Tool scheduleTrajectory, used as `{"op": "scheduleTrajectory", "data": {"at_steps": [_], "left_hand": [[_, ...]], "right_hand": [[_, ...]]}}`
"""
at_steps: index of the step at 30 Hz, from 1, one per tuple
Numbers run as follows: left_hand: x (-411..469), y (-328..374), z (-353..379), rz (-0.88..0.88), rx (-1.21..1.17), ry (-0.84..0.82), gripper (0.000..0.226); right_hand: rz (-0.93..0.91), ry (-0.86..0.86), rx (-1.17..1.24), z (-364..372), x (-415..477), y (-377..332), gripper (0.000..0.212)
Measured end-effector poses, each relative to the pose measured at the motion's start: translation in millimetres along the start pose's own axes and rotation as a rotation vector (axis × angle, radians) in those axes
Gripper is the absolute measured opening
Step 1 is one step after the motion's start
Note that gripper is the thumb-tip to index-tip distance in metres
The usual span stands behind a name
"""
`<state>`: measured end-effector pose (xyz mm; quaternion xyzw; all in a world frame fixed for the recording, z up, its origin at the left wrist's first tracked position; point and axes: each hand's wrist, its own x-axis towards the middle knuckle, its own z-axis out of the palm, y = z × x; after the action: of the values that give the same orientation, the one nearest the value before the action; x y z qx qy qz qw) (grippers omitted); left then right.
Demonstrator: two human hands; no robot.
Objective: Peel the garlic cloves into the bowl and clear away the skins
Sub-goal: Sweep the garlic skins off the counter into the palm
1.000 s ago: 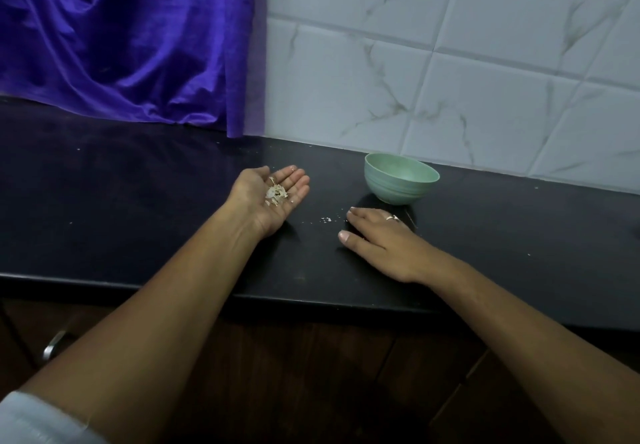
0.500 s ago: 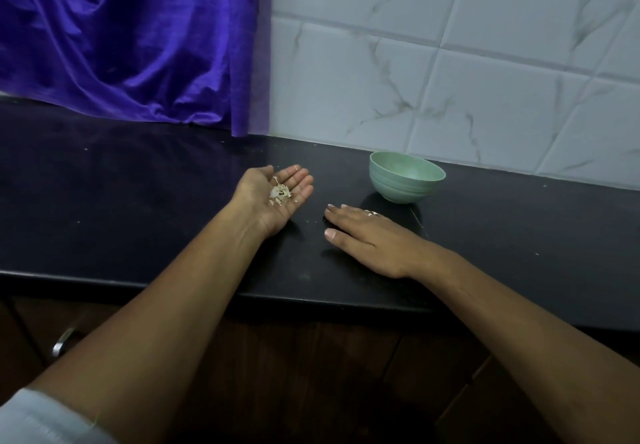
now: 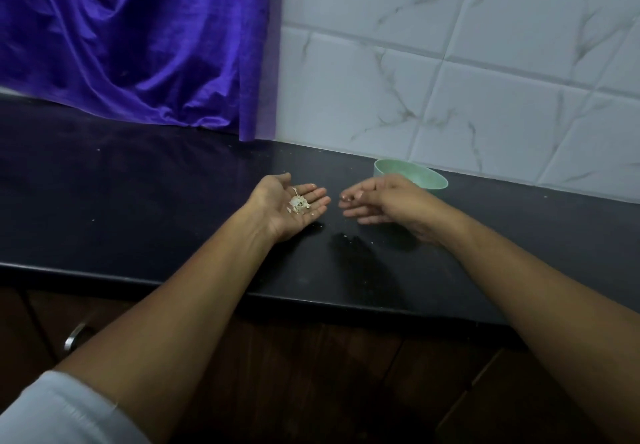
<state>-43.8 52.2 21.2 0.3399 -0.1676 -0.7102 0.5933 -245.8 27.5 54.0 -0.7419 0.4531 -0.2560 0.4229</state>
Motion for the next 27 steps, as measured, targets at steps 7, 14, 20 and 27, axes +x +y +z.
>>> {"op": "scheduleTrajectory", "data": {"at_steps": [7, 14, 20, 27], "left_hand": [[-1.6, 1.5, -1.3, -0.055, -0.051, -0.049, 0.063], [-5.9, 1.6, 1.4, -0.068, -0.147, -0.091, 0.06], [-7.7, 1.3, 3.0, -0.081, -0.196, -0.107, 0.059], [-7.0, 1.8, 0.9, -0.058, -0.189, -0.108, 0.059]], "right_hand": [[-0.098, 0.037, -0.127, 16.4, 27.6, -50.4, 0.011], [-0.166, 0.036, -0.436, 28.7, 39.6, -60.1, 0.005], [-0.227, 0.079, -0.538, 32.4, 39.1, -64.2, 0.008], [-0.297, 0.042, -0.624, 32.8, 32.7, -58.3, 0.018]]}}
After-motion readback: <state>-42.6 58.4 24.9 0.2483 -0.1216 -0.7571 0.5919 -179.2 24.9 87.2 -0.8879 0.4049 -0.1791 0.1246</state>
